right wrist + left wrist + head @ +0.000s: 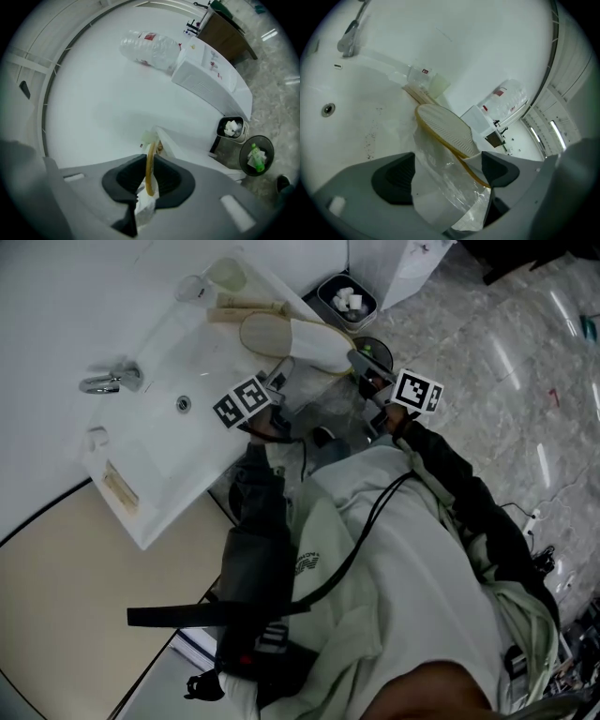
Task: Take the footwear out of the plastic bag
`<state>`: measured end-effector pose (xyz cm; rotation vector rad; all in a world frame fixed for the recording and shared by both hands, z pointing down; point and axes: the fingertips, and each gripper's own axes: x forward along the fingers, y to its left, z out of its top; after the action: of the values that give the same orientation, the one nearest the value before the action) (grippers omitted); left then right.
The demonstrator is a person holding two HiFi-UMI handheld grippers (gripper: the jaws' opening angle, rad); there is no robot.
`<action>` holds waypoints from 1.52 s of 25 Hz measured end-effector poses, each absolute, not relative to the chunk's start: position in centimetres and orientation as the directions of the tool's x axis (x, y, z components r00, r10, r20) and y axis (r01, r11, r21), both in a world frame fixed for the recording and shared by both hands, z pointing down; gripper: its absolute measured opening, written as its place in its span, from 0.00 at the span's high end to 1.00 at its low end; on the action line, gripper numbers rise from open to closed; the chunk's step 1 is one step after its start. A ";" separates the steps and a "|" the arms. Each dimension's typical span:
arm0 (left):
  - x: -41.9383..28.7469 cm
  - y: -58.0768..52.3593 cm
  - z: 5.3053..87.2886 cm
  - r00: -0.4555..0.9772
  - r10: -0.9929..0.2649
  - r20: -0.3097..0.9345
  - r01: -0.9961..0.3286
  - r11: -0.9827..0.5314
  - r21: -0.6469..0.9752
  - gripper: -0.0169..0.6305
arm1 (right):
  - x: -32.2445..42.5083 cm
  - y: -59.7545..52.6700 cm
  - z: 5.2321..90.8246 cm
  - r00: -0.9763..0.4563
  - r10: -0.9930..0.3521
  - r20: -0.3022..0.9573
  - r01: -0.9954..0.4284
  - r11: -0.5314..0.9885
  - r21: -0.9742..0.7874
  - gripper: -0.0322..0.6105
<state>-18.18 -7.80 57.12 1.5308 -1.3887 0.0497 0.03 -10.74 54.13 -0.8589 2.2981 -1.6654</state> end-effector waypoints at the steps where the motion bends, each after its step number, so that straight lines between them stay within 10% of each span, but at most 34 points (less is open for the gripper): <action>1: -18.5 -7.6 57.0 0.324 -0.701 0.635 -0.775 0.189 0.603 0.26 | 0.0 -10.7 54.2 -0.818 -0.539 0.199 -0.362 0.216 -0.907 0.87; 12: -24.0 -7.5 51.2 0.083 -0.860 0.504 -0.803 0.241 0.545 0.17 | 0.3 -11.0 54.6 -0.807 -0.542 0.233 -0.428 0.266 -0.864 0.87; 16: -24.9 -6.7 49.0 0.027 -0.927 0.374 -0.750 0.229 0.621 0.67 | 2.3 -11.7 54.3 -0.768 -0.587 0.258 -0.516 0.327 -0.792 0.87; 19: -23.3 -6.6 48.9 0.090 -0.940 0.329 -0.737 0.160 0.657 0.80 | 2.1 -11.2 55.2 -0.789 -0.528 0.313 -0.543 0.363 -0.757 0.79; 24: -19.5 -7.2 49.1 0.183 -0.932 0.313 -0.758 0.068 0.649 0.80 | 1.1 -10.3 55.6 -0.803 -0.468 0.369 -0.567 0.410 -0.714 0.67; 38: -13.2 -7.3 48.2 0.282 -0.933 0.224 -0.733 -0.059 0.677 0.96 | 13.4 -12.9 50.3 -0.606 -0.764 0.221 -0.630 0.292 -0.720 0.72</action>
<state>-13.20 -7.29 48.18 1.8407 -1.5019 -0.3551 13.42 -12.91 50.33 -1.3015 2.3873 -1.2102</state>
